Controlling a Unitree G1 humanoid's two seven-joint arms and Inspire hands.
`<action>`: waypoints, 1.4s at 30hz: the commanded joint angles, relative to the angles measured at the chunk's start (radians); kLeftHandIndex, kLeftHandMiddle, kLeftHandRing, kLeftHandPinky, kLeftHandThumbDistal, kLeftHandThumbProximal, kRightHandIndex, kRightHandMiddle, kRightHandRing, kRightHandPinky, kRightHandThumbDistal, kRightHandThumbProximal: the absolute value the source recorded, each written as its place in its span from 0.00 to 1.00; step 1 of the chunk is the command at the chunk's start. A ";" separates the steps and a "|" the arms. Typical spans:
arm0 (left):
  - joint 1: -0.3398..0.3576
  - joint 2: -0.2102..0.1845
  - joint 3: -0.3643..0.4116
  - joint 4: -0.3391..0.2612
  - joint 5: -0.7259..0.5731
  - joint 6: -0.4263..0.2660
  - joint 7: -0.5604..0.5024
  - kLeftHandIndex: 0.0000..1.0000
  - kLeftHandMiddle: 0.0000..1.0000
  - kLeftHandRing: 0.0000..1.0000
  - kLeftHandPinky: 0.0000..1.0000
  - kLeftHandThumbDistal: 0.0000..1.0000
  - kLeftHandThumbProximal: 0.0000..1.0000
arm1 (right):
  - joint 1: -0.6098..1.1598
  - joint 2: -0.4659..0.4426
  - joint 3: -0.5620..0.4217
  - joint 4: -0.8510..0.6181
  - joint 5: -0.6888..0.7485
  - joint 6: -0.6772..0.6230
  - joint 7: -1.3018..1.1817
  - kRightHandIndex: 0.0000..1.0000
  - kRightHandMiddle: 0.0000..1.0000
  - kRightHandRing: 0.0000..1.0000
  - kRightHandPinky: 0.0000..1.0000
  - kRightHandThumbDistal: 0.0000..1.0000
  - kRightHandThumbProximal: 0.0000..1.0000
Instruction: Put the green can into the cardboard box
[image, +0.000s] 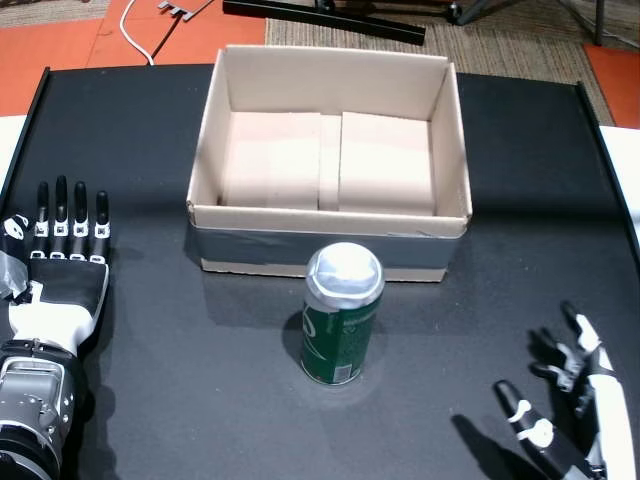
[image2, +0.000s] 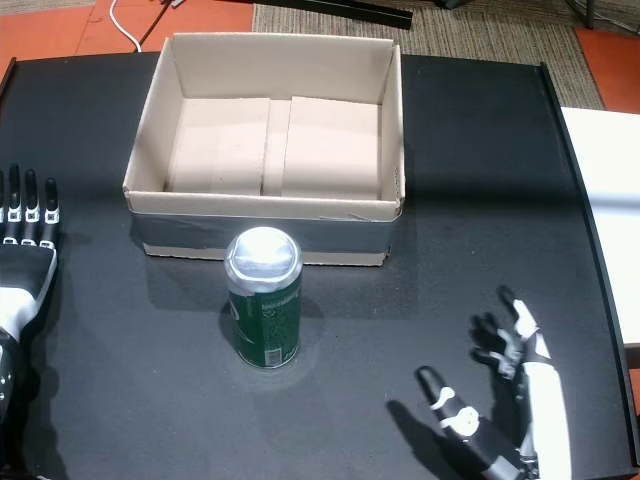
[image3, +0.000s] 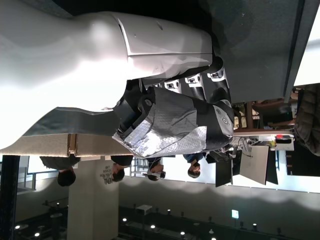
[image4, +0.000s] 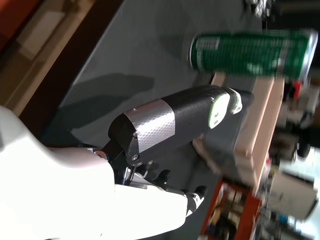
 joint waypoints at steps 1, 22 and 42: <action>0.035 -0.010 -0.004 0.018 0.014 -0.004 0.013 0.51 0.54 0.64 0.74 0.00 0.48 | -0.006 0.006 0.029 -0.006 -0.031 0.034 0.043 0.80 0.91 0.94 1.00 1.00 0.63; 0.039 -0.015 -0.002 0.019 0.013 -0.001 -0.002 0.51 0.53 0.65 0.77 0.00 0.49 | -0.216 0.024 0.107 -0.015 -0.033 0.185 0.286 0.86 0.93 0.95 1.00 1.00 0.74; 0.043 -0.021 0.013 0.019 0.009 -0.004 0.005 0.51 0.53 0.64 0.76 0.00 0.47 | -0.387 0.022 0.169 0.045 -0.130 0.253 0.253 0.93 0.95 0.95 1.00 1.00 0.75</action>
